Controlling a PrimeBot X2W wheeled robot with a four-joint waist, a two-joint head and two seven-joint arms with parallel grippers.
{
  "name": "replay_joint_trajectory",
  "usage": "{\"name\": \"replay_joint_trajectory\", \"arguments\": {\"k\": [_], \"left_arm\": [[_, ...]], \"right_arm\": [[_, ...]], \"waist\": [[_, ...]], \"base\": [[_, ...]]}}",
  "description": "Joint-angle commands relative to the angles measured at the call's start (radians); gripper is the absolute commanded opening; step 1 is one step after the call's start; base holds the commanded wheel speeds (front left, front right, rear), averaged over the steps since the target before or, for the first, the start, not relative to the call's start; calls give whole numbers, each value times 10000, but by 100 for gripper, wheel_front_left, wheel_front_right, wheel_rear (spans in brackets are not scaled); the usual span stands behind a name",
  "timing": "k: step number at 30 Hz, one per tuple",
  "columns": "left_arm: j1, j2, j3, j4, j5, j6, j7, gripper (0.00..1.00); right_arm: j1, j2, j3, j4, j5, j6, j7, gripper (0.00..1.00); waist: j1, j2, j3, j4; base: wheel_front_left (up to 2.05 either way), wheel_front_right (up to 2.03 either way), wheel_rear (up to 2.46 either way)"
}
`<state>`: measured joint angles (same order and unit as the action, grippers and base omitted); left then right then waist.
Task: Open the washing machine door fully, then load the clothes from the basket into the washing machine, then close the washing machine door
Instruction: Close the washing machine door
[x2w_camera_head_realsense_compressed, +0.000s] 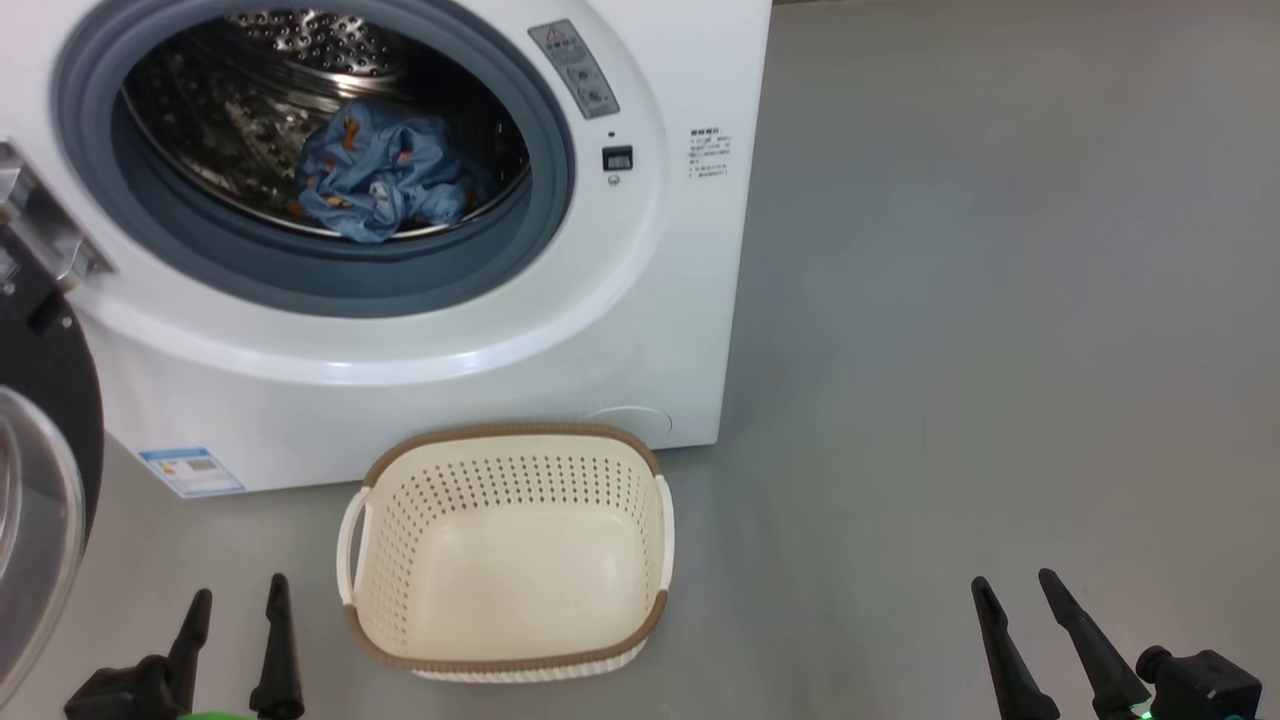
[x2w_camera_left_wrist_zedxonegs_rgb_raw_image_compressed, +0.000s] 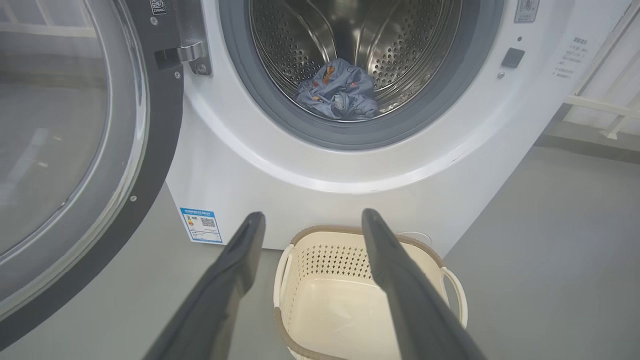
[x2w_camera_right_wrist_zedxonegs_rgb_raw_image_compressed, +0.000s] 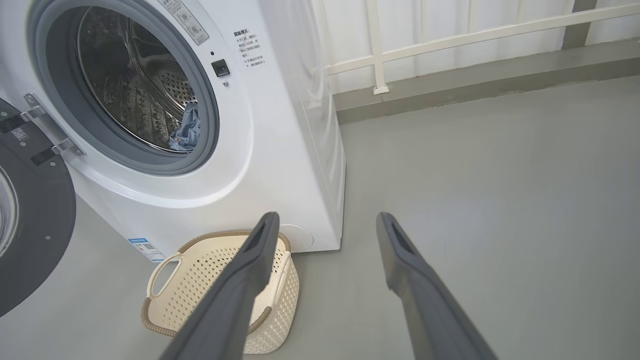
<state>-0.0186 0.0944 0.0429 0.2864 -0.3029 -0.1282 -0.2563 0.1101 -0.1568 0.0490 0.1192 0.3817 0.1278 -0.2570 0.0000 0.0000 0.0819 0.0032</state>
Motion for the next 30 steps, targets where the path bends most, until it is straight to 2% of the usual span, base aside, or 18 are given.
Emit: {"name": "replay_joint_trajectory", "arguments": {"k": [1, 7, 17, 21, 30], "left_arm": [[-107, 147, 318, -369, -37, -25, -55, 100], [-89, 198, 307, -397, -115, -25, -55, 100], [-138, 111, 322, -331, -193, -25, -55, 100], [-138, 14, 409, -311, -197, -25, -55, 100], [2, -244, 974, -332, -173, -25, -55, 100]], "right_arm": [[-65, -151, 192, -237, 116, 29, -48, 100], [-62, -164, 200, -233, 137, 29, -48, 100], [-61, -168, 244, -230, 121, 29, -48, 100], [-135, -202, 412, -212, 106, 29, -48, 100], [-790, -338, 1285, 45, 86, 29, -48, 100]], "waist": [[0, 0, -14, 4], [0, 0, -34, 29], [0, 0, -65, 250], [0, 0, -65, 545], [0, 0, -109, 1776]], "base": [[-112, 112, 0], [-76, 76, 0], [-5, 5, 0], [0, 0, 0], [0, 0, 0]]}}
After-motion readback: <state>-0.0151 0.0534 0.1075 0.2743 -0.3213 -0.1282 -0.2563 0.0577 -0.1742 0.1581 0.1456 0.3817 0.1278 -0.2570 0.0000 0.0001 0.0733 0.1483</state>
